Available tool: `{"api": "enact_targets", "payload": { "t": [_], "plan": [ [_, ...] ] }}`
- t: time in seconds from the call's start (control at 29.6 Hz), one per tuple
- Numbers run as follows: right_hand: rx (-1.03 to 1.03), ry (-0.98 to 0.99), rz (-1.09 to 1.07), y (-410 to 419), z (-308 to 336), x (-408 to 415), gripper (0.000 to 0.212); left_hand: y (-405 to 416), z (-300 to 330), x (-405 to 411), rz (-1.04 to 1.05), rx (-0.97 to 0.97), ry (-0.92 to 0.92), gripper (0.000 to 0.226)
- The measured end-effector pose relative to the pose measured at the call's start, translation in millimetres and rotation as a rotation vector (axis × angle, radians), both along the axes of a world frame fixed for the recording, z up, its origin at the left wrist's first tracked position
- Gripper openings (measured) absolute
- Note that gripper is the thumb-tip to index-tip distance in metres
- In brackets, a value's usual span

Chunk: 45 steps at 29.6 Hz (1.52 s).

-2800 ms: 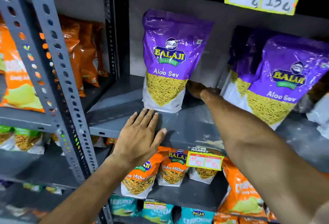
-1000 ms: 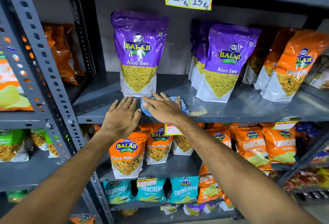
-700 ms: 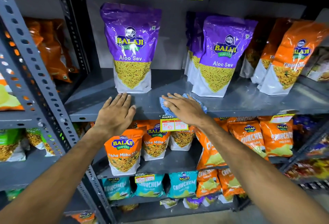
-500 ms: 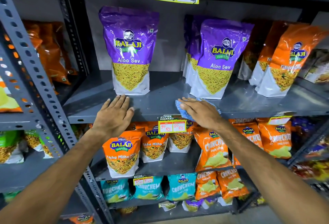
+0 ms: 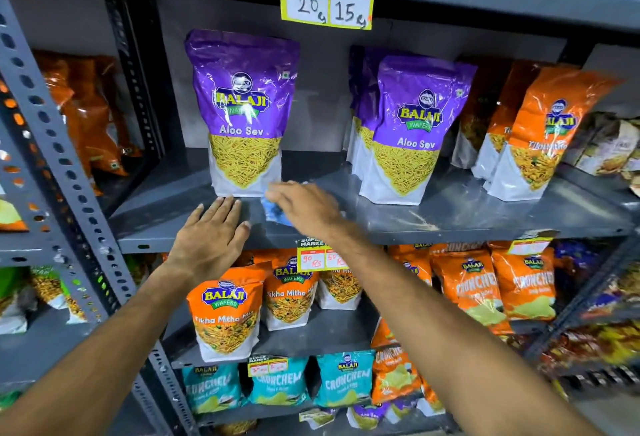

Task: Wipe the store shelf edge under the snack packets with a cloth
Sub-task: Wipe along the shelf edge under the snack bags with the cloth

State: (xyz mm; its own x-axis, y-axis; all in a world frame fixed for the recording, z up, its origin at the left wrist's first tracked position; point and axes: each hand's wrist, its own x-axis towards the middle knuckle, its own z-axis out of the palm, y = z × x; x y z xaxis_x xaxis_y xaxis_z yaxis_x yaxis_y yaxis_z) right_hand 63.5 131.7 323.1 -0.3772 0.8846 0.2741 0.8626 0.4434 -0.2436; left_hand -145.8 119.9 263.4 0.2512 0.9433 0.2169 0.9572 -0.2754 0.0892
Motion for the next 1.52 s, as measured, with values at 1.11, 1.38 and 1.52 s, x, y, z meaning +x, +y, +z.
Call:
{"api": "enact_targets", "payload": {
  "t": [1.11,1.38,1.52],
  "plan": [
    [0.105,0.318,-0.246,42,12,69,0.042,-14,-4,51,-0.021,0.036,-0.013,0.09],
    [-0.026,0.274,-0.457,144,25,40,0.045,-14,-1,52,-0.023,0.05,-0.017,0.082],
    [-0.074,0.247,-0.513,183,14,42,0.048,-12,-2,51,-0.021,0.051,-0.007,0.076]
  ]
}}
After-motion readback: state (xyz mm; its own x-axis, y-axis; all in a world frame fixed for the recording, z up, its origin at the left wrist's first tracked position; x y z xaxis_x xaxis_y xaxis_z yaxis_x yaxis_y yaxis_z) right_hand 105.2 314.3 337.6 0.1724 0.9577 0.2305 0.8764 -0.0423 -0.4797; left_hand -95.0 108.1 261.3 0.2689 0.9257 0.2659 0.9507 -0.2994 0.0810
